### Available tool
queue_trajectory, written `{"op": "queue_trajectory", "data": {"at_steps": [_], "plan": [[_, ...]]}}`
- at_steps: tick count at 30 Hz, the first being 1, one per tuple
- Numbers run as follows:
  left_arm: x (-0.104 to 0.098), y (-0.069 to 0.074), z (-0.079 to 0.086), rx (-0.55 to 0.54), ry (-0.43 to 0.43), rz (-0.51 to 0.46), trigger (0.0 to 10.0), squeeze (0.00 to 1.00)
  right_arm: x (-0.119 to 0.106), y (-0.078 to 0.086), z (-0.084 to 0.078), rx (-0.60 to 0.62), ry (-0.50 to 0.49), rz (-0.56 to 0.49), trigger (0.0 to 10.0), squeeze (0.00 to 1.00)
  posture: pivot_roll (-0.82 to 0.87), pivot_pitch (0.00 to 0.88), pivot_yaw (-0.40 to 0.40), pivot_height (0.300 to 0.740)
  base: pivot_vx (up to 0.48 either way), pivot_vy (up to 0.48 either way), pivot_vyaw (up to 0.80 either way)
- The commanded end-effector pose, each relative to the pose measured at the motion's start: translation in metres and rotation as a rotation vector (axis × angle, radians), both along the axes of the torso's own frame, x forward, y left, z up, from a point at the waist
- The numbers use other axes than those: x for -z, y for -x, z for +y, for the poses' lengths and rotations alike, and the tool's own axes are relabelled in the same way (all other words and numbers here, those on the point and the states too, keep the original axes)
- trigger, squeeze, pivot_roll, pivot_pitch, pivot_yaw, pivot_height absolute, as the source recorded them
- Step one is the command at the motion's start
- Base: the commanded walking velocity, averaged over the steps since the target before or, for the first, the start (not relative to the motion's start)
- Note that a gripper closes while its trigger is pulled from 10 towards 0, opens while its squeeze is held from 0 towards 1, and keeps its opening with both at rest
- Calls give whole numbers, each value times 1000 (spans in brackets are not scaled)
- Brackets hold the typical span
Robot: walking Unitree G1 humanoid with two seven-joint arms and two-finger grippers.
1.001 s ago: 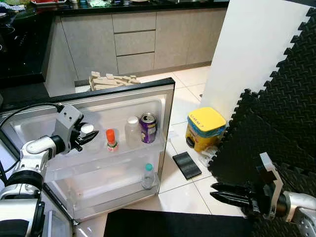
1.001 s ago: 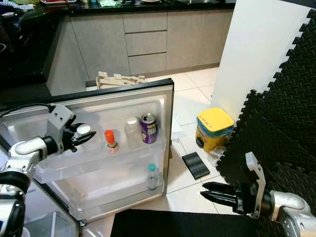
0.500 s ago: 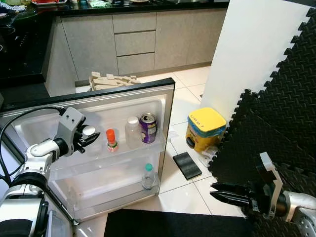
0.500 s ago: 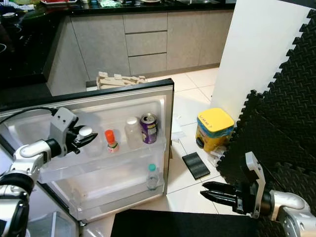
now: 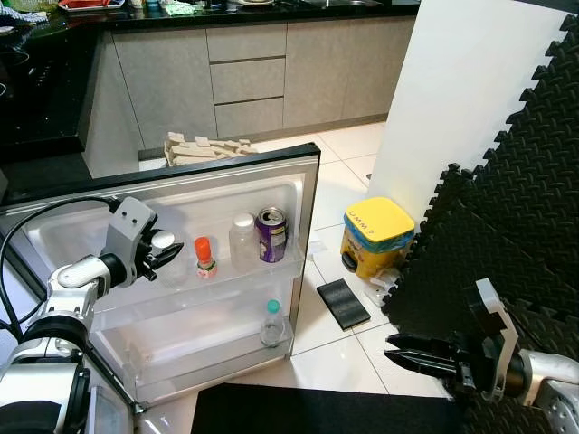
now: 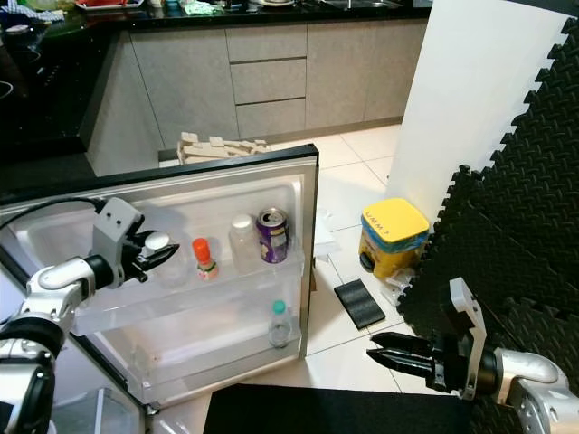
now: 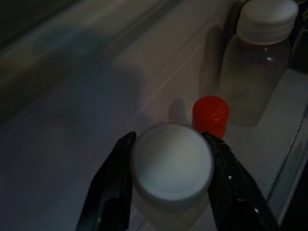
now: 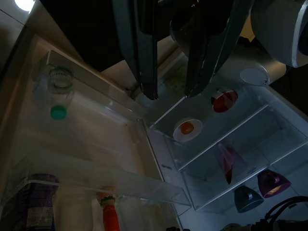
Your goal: Restocking fridge
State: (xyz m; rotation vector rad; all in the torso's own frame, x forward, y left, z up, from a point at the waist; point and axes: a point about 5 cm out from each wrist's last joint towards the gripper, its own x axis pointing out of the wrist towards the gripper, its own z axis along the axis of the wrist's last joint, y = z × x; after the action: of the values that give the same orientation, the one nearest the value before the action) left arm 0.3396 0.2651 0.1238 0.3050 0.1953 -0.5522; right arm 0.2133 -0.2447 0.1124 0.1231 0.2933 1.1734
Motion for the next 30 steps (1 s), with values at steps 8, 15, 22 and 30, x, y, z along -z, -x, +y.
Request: {"op": "queue_trajectory", "data": {"at_steps": [8, 15, 22, 30], "plan": [[-6, -5, -4, -5, 15, -39, 10000, 0, -4, 0, 0, -4, -2, -17, 10000, 0, 0, 0, 20, 740, 0, 0, 0], [-28, -8, 2, 19, 78, -110, 10000, 0, -4, -1, 0, -3, -2, -17, 10000, 0, 1, 0, 19, 740, 0, 0, 0], [-44, -7, 2, 103, 158, -158, 10000, 0, -4, 0, 0, -4, -2, -16, 10000, 0, 0, 0, 19, 740, 0, 0, 0], [-64, 4, -1, 324, 266, -186, 10000, 0, -4, 0, -2, -2, -2, -14, 10000, 0, -1, 0, 19, 740, 0, 0, 0]]}}
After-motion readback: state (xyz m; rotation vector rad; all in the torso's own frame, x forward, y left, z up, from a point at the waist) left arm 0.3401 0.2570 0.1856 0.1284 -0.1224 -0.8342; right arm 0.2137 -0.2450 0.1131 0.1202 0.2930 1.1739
